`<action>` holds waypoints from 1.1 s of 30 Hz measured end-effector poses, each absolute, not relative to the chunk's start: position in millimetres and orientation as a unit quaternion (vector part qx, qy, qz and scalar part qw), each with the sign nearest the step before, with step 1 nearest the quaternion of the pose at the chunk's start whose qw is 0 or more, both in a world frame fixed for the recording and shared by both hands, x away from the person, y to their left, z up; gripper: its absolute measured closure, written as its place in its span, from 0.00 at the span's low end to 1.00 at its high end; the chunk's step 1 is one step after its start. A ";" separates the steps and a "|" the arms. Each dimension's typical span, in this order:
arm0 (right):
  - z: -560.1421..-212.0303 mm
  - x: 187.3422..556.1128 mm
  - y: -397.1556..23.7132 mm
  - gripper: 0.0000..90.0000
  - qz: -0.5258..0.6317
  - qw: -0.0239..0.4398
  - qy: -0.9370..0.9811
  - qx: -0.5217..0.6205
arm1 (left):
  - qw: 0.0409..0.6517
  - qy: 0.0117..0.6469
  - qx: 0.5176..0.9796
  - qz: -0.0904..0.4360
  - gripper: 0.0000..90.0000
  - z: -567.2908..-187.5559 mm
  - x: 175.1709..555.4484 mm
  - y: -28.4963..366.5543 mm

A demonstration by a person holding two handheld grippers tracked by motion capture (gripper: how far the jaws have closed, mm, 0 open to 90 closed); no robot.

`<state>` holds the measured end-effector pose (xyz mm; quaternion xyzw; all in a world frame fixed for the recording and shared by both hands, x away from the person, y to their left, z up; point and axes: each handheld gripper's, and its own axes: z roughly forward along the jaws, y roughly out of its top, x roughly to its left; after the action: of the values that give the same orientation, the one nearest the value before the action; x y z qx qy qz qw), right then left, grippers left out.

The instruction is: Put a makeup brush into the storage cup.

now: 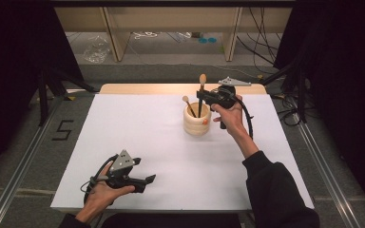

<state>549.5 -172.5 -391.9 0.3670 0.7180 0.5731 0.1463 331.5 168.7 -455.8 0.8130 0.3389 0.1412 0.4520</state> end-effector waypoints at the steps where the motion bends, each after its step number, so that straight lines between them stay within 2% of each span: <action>1: -393.2 549.7 -171.9 0.86 0.575 0.145 0.717 0.367 | 0.452 0.339 0.813 0.141 0.20 -455.8 331.5 168.8; 5: -398.1 551.0 -170.7 0.86 0.570 0.148 0.722 0.364 | 0.442 0.322 0.824 0.147 0.20 -454.5 333.3 171.8; 20: -410.1 549.7 -166.5 0.85 0.548 0.137 0.737 0.370 | 0.449 0.332 0.816 0.152 0.20 -454.6 332.7 171.1; 22: -411.7 550.3 -166.0 0.78 0.546 0.140 0.739 0.369 | 0.449 0.333 0.815 0.152 0.20 -454.7 332.7 171.1; 23: -411.8 550.1 -164.9 0.69 0.543 0.137 0.740 0.372 | 0.450 0.332 0.815 0.150 0.20 -455.0 332.9 171.1; 24: -411.8 550.1 -164.9 0.69 0.543 0.137 0.740 0.372 | 0.450 0.332 0.815 0.150 0.20 -455.0 332.9 171.1; 25: -411.7 549.8 -163.8 0.65 0.538 0.144 0.742 0.372 | 0.442 0.326 0.823 0.146 0.20 -454.1 333.0 172.3; 26: -409.5 547.6 -161.7 0.54 0.530 0.153 0.746 0.374 | 0.443 0.332 0.820 0.143 0.20 -454.6 332.3 171.6; 27: -408.8 546.9 -161.1 0.50 0.528 0.152 0.746 0.378 | 0.444 0.332 0.820 0.143 0.20 -454.6 332.2 171.6; 33: -403.8 541.5 -162.3 0.39 0.523 0.158 0.745 0.382 | 0.449 0.331 0.816 0.152 0.20 -454.6 332.9 172.2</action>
<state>541.5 -162.3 -403.8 0.3819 0.7453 0.5231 0.1580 332.9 172.2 -454.6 0.8161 0.3305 0.1522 0.4489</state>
